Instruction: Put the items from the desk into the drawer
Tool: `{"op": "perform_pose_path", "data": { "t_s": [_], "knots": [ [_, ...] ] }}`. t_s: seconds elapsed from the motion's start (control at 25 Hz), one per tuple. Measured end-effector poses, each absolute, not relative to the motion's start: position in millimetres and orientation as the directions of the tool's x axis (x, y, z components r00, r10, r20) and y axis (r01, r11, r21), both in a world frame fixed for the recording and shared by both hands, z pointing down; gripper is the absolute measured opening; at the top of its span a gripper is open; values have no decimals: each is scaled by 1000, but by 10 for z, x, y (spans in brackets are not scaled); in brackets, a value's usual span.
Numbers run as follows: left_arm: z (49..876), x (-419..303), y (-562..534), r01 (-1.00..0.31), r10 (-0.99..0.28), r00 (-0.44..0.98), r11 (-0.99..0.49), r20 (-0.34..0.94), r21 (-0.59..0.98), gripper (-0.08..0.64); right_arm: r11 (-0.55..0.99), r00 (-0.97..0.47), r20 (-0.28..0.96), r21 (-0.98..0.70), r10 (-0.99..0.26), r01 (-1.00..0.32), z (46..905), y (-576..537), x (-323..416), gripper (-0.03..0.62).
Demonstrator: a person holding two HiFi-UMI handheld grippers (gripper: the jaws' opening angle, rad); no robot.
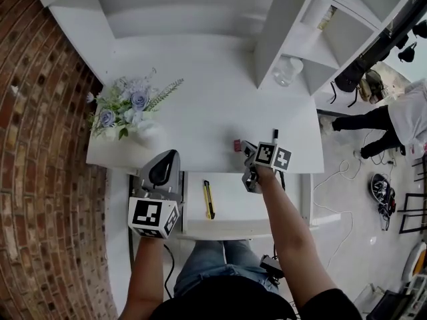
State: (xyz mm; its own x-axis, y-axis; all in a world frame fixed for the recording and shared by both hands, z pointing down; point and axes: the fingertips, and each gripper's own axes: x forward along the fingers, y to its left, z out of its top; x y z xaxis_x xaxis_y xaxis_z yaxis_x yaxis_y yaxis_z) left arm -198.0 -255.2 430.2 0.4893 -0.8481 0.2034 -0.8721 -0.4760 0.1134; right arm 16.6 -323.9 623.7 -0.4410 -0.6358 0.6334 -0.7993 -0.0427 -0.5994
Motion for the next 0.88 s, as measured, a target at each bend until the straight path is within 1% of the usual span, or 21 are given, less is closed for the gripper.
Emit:
{"op": "perform_pose_path", "data": {
  "t_s": [0.12,0.32,0.76,0.88],
  "knots": [
    [4302,-1997,-2544,-879,-855,477,-461,205,120,-2,28,-466,629,-577,-621,-816,6167,-3187,73,17],
    [4179,-1961,-2501,-886,-867,463,-451,186,104,-2,87,-512,581,-604,-633,-793,5941,-3122,-12,17],
    [3896,-1785,-2270,-914,-904,405,-401,138,58,-2,184,-587,469,-657,-660,-731,5368,-2721,62,17],
    [3836,-1733,-2201,-921,-913,389,-385,122,55,-2,184,-595,452,-673,-665,-717,5251,-2572,153,17]
  ]
}}
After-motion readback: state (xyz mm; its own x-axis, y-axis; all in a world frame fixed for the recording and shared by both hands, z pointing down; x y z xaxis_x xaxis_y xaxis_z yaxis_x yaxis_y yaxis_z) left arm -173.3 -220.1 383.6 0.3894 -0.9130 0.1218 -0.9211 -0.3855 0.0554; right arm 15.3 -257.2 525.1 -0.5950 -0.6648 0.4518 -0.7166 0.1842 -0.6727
